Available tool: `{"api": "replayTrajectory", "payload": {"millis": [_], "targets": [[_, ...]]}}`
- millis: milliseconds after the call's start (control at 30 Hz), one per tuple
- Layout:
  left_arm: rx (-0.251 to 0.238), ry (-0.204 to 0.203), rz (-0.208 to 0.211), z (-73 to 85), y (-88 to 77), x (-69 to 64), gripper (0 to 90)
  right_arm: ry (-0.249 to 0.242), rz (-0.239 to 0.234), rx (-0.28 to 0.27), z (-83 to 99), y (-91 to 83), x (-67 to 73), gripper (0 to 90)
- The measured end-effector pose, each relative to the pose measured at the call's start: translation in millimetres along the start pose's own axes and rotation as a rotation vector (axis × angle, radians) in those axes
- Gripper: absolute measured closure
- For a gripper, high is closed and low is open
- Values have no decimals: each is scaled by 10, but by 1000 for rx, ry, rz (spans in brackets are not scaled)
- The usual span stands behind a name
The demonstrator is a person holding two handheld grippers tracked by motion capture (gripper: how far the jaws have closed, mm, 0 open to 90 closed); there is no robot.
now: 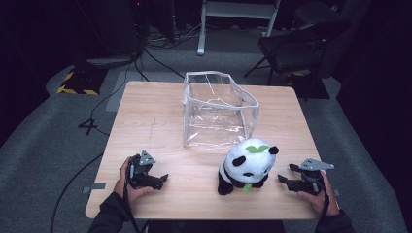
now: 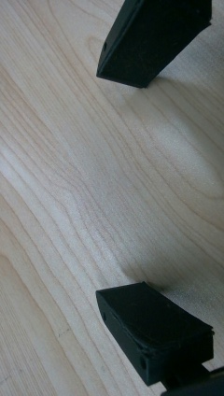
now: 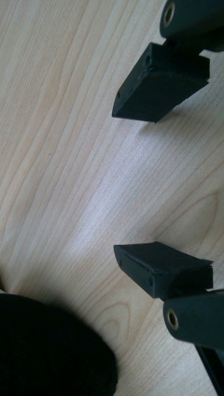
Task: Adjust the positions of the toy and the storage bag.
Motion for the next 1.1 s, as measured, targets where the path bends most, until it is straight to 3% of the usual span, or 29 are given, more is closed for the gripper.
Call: {"api": "replayTrajectory", "payload": {"millis": [333, 567, 967, 1100], "targets": [[-3, -7, -5, 9, -7, 1, 2, 8, 19, 14, 15, -2, -8, 225], [-3, -7, -5, 11, -11, 4, 2, -24, 30, 10, -2, -17, 13, 214], [-3, -8, -5, 11, -10, 3, 2, -71, -9, -32, -204, -96, 203, 219], [-3, -8, -5, 12, -10, 3, 2, -80, -52, -45, -285, -120, 332, 222]]}}
Point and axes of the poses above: each handheld gripper's, and its own axes: y roughly forward along the jaws, z roughly out of its underside, x roughly to its left, the point moved 10 cm from there along y, roughly forward along the jaws, and after that the axes turned 13 degrees about -y, right-handed, at the moved point
